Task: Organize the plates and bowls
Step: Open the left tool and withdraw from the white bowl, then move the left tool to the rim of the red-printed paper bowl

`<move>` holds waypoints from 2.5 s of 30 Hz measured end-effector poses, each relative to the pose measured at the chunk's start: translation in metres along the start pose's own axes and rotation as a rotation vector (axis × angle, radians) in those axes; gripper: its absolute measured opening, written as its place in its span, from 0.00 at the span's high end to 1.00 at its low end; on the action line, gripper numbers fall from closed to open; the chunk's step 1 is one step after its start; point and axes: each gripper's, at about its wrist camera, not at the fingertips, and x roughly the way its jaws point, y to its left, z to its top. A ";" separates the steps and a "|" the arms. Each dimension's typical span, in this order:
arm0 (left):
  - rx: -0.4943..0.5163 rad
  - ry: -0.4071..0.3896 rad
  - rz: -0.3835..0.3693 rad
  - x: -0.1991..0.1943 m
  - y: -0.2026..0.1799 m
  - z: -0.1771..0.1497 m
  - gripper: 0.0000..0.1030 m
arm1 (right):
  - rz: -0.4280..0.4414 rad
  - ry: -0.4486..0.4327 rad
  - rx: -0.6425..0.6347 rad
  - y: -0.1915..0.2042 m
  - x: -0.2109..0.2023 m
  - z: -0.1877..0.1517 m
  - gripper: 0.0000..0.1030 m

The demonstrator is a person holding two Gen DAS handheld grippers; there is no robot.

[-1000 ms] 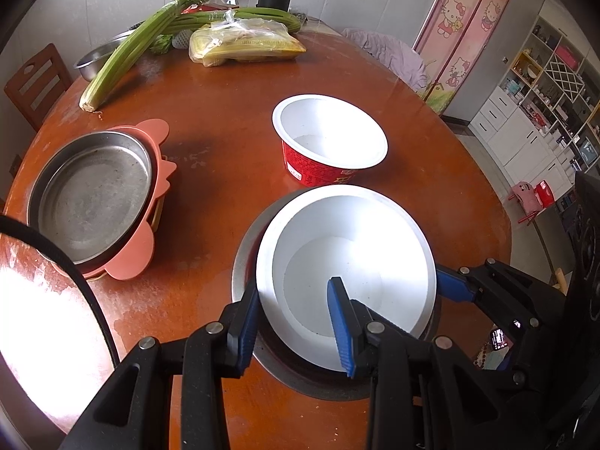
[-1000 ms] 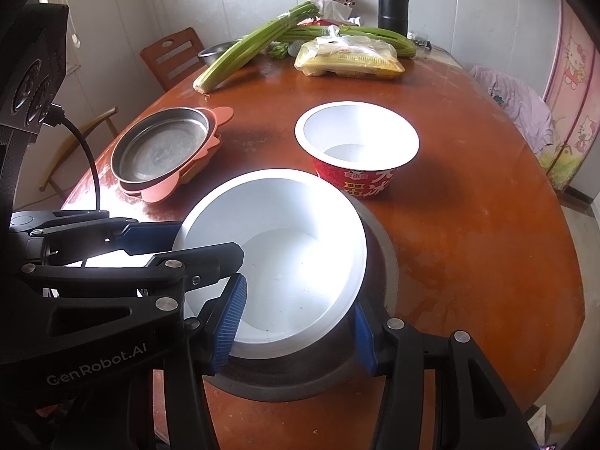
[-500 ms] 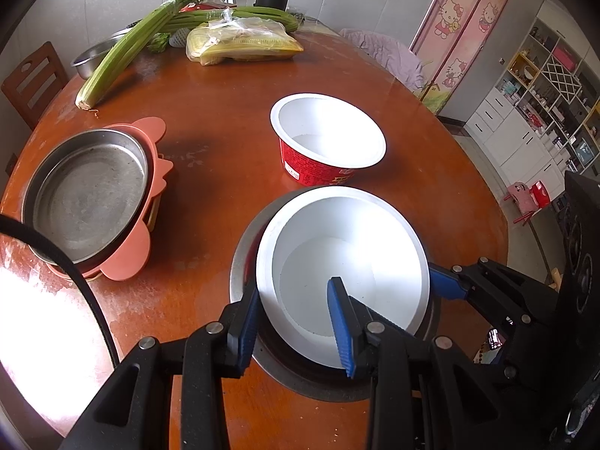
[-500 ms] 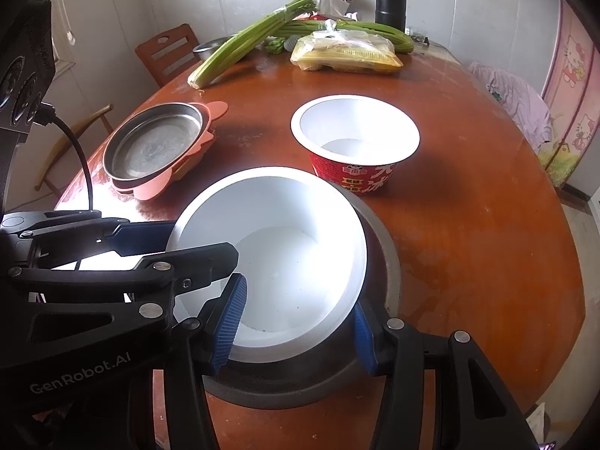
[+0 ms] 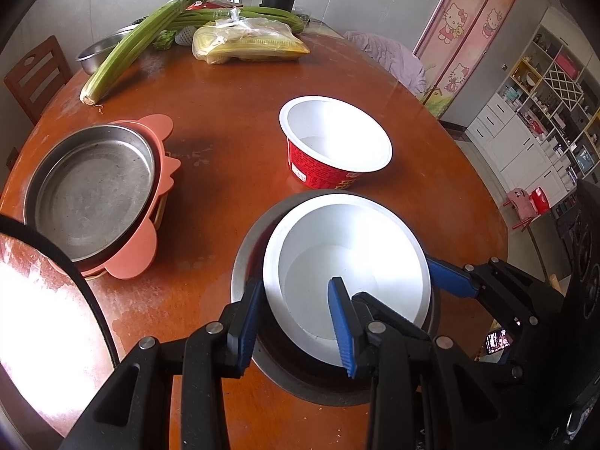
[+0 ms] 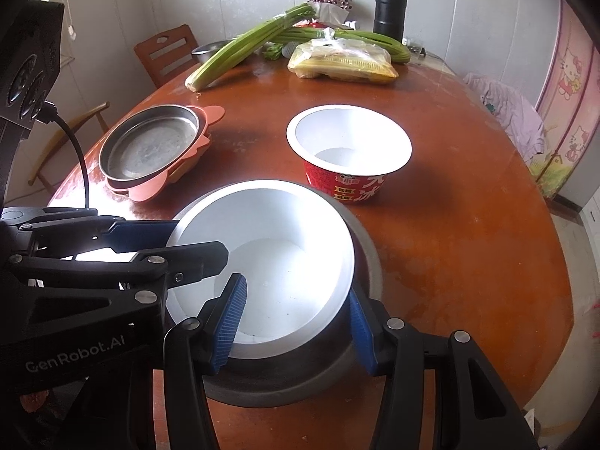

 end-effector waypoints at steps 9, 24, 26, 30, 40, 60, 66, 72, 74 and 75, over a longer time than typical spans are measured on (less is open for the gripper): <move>-0.009 -0.043 0.016 -0.013 0.001 0.001 0.62 | -0.016 -0.033 0.004 -0.002 -0.011 0.000 0.46; 0.011 -0.146 0.059 -0.037 -0.007 0.009 0.47 | -0.011 -0.093 0.041 -0.017 -0.027 0.005 0.45; 0.011 -0.153 0.063 -0.037 -0.007 0.011 0.46 | -0.013 -0.095 0.050 -0.021 -0.028 0.006 0.45; 0.019 -0.166 0.074 -0.038 -0.009 0.016 0.45 | -0.016 -0.099 0.072 -0.030 -0.028 0.010 0.44; 0.043 -0.185 0.088 -0.034 -0.012 0.041 0.41 | -0.035 -0.103 0.126 -0.056 -0.025 0.028 0.43; 0.081 -0.123 0.082 0.015 -0.012 0.101 0.40 | -0.037 -0.063 0.196 -0.095 0.005 0.071 0.43; 0.071 -0.090 0.073 0.033 -0.009 0.112 0.40 | 0.002 -0.031 0.205 -0.101 0.019 0.079 0.43; 0.048 -0.068 0.070 0.048 -0.004 0.120 0.40 | 0.043 0.006 0.222 -0.108 0.034 0.083 0.43; 0.043 -0.058 0.073 0.054 -0.002 0.122 0.40 | 0.036 0.023 0.220 -0.109 0.039 0.085 0.43; 0.042 -0.053 0.074 0.056 -0.001 0.122 0.40 | 0.035 0.030 0.216 -0.109 0.042 0.085 0.43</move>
